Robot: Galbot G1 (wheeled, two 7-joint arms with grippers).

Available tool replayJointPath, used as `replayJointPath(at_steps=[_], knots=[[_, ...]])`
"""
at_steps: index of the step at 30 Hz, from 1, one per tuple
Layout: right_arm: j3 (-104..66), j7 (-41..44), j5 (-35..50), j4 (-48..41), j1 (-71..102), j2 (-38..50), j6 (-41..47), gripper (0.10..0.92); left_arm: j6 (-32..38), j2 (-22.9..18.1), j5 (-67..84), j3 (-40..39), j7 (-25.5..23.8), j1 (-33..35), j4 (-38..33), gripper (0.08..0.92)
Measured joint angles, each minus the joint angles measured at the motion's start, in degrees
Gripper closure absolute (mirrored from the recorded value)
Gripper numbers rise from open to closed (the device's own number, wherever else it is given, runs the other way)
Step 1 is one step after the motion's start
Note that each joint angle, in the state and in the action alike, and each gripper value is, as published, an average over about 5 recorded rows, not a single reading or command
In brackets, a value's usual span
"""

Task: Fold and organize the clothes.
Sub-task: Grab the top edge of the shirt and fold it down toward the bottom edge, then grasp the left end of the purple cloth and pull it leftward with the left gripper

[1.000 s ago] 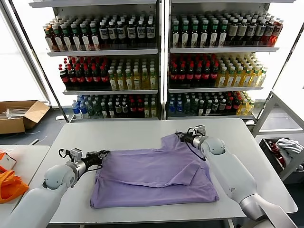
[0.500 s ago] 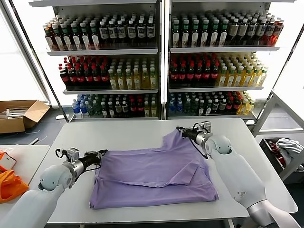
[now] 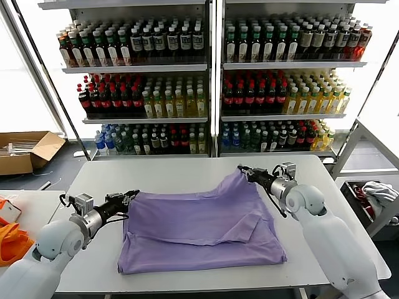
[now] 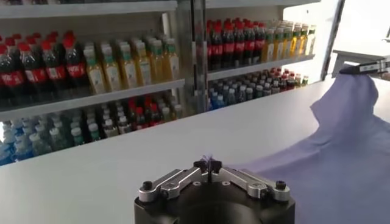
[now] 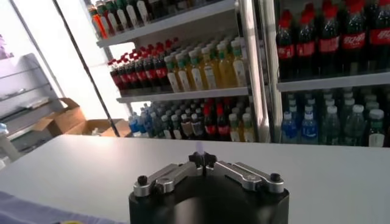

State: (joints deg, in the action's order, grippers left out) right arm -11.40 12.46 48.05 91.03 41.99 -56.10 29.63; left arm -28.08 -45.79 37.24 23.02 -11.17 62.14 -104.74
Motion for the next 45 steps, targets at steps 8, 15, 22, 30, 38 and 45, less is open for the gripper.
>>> replayJointPath(at_steps=[8,15,22,30,38,45], knots=[[-6.2,0.2,3.0,10.7,11.6,4.8,0.2,0.92,-0.8,1.1,0.3,5.2,1.0,7.7,-6.8,0.914],[-12.8,0.4,5.1,18.4,22.4,7.1,0.4,0.92,-1.1,1.0,0.2,10.1,1.5,16.4,-12.3,0.914],[-17.9,1.1,4.6,23.9,33.6,7.9,-0.2,0.92,-1.6,0.2,-0.9,13.5,0.9,24.6,-16.0,0.914],[-20.2,1.2,0.3,26.9,42.2,7.4,-1.3,0.913,-2.2,-0.9,-4.1,14.8,0.3,30.2,-17.6,0.84],[-22.7,0.7,-4.5,28.6,45.2,5.6,-3.8,0.716,-2.5,-2.1,-4.6,17.9,1.9,31.5,-19.6,0.615],[-26.3,0.0,-11.4,29.6,45.9,0.8,-9.7,0.517,-1.0,-5.3,-4.0,19.1,7.4,32.9,-21.9,0.407]])
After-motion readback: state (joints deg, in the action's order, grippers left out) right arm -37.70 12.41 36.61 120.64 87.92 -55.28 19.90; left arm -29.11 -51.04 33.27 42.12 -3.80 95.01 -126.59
